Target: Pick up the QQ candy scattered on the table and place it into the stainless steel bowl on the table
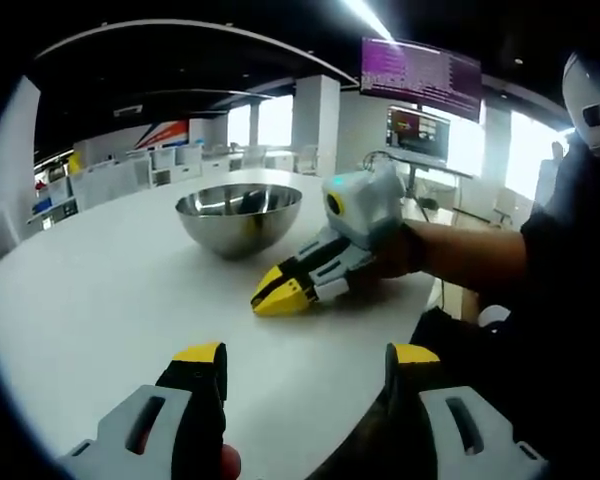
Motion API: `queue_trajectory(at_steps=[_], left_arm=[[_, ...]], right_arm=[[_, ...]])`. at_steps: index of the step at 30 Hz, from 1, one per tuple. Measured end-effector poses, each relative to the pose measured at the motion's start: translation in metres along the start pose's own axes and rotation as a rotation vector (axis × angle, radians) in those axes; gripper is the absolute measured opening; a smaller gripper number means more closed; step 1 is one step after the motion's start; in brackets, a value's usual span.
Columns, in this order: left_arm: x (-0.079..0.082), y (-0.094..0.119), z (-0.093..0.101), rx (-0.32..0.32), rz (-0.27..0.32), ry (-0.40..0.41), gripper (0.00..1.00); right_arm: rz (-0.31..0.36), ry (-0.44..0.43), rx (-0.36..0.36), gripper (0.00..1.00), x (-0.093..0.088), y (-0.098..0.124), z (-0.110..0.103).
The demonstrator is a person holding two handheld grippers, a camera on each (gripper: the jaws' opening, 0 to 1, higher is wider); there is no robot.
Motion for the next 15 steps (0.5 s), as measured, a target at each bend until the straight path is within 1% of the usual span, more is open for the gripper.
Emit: queue_trajectory(at_steps=[3,6,9,11,15], left_arm=[[0.003,-0.003,0.001,-0.004,0.007,-0.005,0.65],[0.006,-0.006,0.004,-0.012,0.014,-0.008,0.65],[0.007,-0.008,0.005,-0.017,0.015,-0.01,0.65],[0.007,-0.008,0.006,-0.019,0.014,-0.012,0.65],[0.009,-0.007,0.006,-0.018,0.014,-0.016,0.65]], right_arm=[[0.019,-0.001,0.005,0.07,0.008,0.012,-0.002],[0.04,0.0,0.003,0.07,0.017,0.029,-0.006],[0.077,0.0,-0.007,0.07,0.029,0.055,-0.009],[0.104,-0.015,-0.015,0.07,0.035,0.074,-0.009],[0.14,-0.03,-0.049,0.07,0.041,0.111,-0.009]])
Point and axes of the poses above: the point that each gripper's makers call its tool centre point, and the gripper's own axes: y roughly backward along the fingers, z roughly to its right, x roughly out of its top, the point moved 5 cm from there along y, roughly backward along the fingers, and after that the axes turned 7 degrees about -y, right-handed, at the moved point
